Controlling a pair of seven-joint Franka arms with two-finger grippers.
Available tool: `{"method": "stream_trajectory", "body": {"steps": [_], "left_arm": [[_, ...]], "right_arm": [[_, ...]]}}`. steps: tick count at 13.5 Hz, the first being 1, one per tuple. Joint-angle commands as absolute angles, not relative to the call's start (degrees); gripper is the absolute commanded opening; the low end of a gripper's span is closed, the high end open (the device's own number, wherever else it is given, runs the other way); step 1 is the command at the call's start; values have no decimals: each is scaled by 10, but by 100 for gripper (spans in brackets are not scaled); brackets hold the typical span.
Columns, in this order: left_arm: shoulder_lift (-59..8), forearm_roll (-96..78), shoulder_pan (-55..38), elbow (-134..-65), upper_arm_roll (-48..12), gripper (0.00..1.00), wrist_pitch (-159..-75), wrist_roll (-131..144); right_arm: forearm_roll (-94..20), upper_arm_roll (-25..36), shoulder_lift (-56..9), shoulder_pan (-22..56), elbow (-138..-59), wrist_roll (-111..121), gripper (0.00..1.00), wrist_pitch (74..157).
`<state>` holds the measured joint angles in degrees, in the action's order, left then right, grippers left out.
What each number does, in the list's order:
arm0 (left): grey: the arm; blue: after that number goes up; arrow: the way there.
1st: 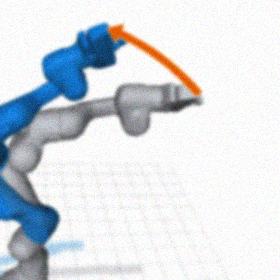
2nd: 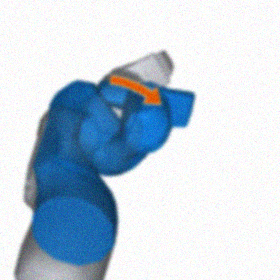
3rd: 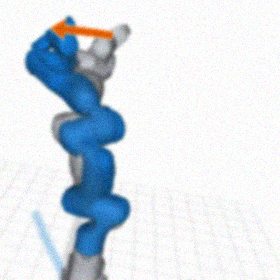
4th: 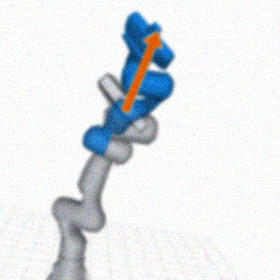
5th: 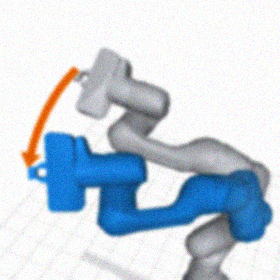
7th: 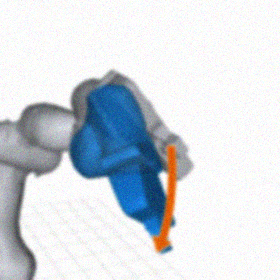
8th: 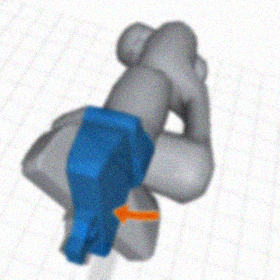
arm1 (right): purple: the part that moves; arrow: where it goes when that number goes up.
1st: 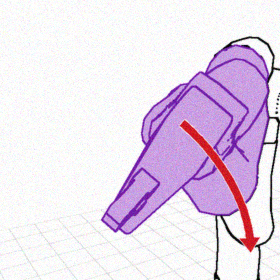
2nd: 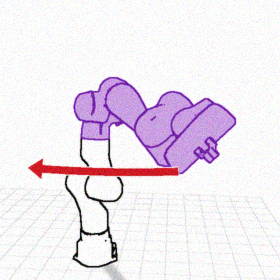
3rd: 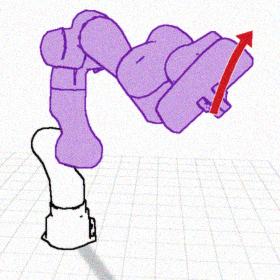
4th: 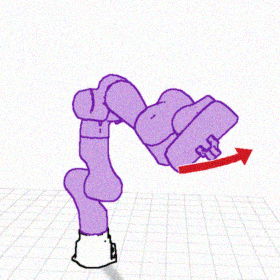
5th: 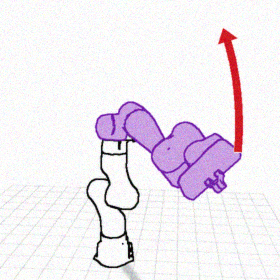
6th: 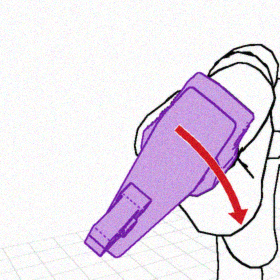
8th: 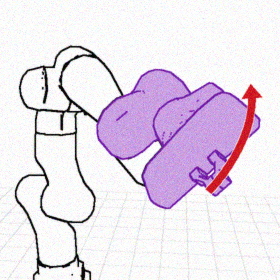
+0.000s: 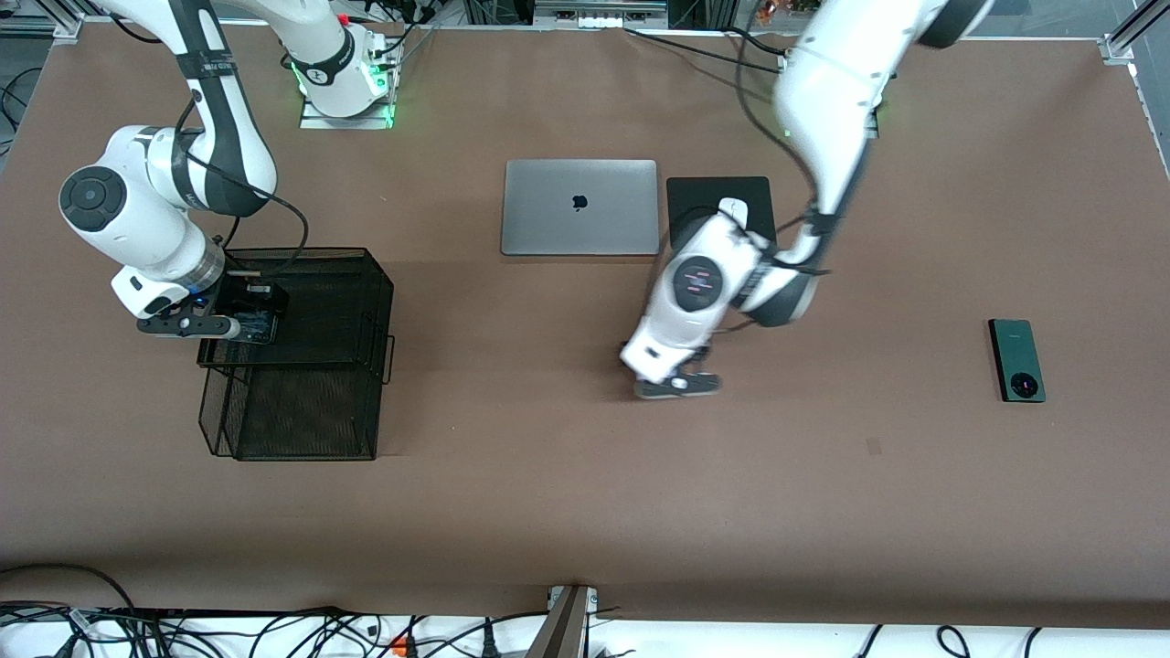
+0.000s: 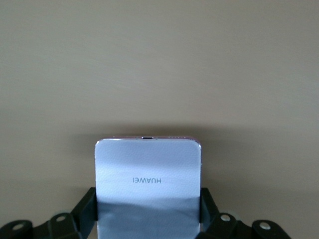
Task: Place phones with both arms
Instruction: 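Drop the black phone into the basket while the left gripper carries the white phone, then set the white phone mid-table with the left gripper while the right gripper approaches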
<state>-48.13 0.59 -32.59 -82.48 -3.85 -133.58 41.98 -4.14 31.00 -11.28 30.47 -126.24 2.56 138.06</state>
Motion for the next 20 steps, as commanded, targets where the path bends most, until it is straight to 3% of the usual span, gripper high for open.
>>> {"method": "stream_trajectory", "body": {"steps": [1, 4, 6, 7, 8, 13, 16, 20], "left_arm": [[-523, 0, -358, -754, -24, 0, -1314, 427], [-538, 0, -414, -737, 2, 0, -1315, 435], [-549, 0, -437, -726, 18, 3, -1315, 457], [-551, 0, -439, -726, 20, 32, -1315, 465], [-550, 1, -439, -726, 20, 99, -1315, 471], [-533, 0, -429, -726, 23, 100, -1310, 471], [-485, 2, -389, -740, 24, 100, -1222, 442], [-426, 3, -338, -810, 25, 100, -1181, 390]], "right_arm": [[-53, 314, -108, 307, -1261, 36, 99, 1387], [-53, 314, -108, 307, -1231, 36, 99, 1373], [-53, 313, -109, 307, -1195, 34, 99, 1318], [-58, 313, -108, 308, -1177, 34, 99, 1291], [-68, 312, -108, 308, -1159, 34, 99, 1259], [-90, 314, -104, 307, -1093, 26, 99, 1137], [-90, 309, -106, 310, -1045, 4, 99, 1072], [-90, 270, -130, 351, -981, -119, 99, 1054]]}}
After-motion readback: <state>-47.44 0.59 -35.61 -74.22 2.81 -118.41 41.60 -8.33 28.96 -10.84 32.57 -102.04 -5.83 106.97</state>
